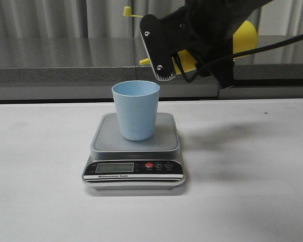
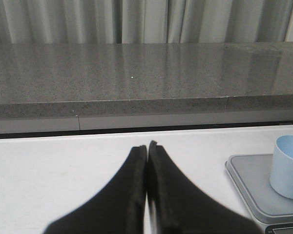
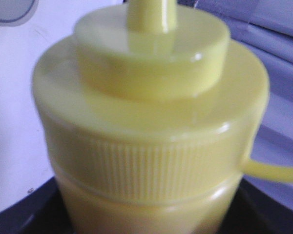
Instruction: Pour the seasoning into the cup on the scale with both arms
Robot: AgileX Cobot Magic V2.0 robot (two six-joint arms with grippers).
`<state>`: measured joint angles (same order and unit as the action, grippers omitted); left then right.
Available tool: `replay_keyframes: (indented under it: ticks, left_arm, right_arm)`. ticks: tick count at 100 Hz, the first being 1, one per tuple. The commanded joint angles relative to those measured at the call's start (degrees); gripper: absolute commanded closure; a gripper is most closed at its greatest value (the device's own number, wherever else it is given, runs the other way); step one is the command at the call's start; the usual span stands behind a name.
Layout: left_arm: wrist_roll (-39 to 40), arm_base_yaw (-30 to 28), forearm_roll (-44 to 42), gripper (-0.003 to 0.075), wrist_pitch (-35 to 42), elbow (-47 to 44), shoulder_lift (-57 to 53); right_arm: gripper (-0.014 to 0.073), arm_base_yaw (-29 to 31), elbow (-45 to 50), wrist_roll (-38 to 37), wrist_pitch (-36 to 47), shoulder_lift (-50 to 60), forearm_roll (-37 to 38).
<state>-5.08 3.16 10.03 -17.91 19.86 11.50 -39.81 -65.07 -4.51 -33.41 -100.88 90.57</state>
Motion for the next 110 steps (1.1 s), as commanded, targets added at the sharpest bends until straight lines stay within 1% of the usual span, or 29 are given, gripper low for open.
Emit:
replay_keyframes:
  ticks: [1, 43, 58, 70, 96, 110]
  left_arm:
    - [0.4, -0.2, 0.8, 0.0738, 4.7, 1.4, 0.4]
    - [0.4, -0.2, 0.8, 0.0738, 4.7, 1.4, 0.4]
    - [0.4, -0.2, 0.8, 0.0738, 4.7, 1.4, 0.4]
    - [0.4, -0.2, 0.8, 0.0738, 4.7, 1.4, 0.4]
    - [0.4, -0.2, 0.8, 0.0738, 4.7, 1.4, 0.4]
    - [0.4, -0.2, 0.8, 0.0738, 4.7, 1.4, 0.4]
  right_arm:
    - [0.0440, 0.0, -1.8, 0.5, -0.9, 2.5, 5.3]
    - [0.0440, 0.0, -1.8, 1.6, 0.3, 2.5, 5.9]
    - [0.0440, 0.0, -1.8, 0.4, 0.2, 2.6, 3.9]
    - [0.0440, 0.0, -1.8, -4.6, 0.0, 2.8, 1.6]
    - [0.0442, 0.3, -1.8, -22.3, -0.3, 3.1, -0.7]
    - [0.0442, 1.4, -1.8, -28.7, 1.9, 5.0, -3.7]
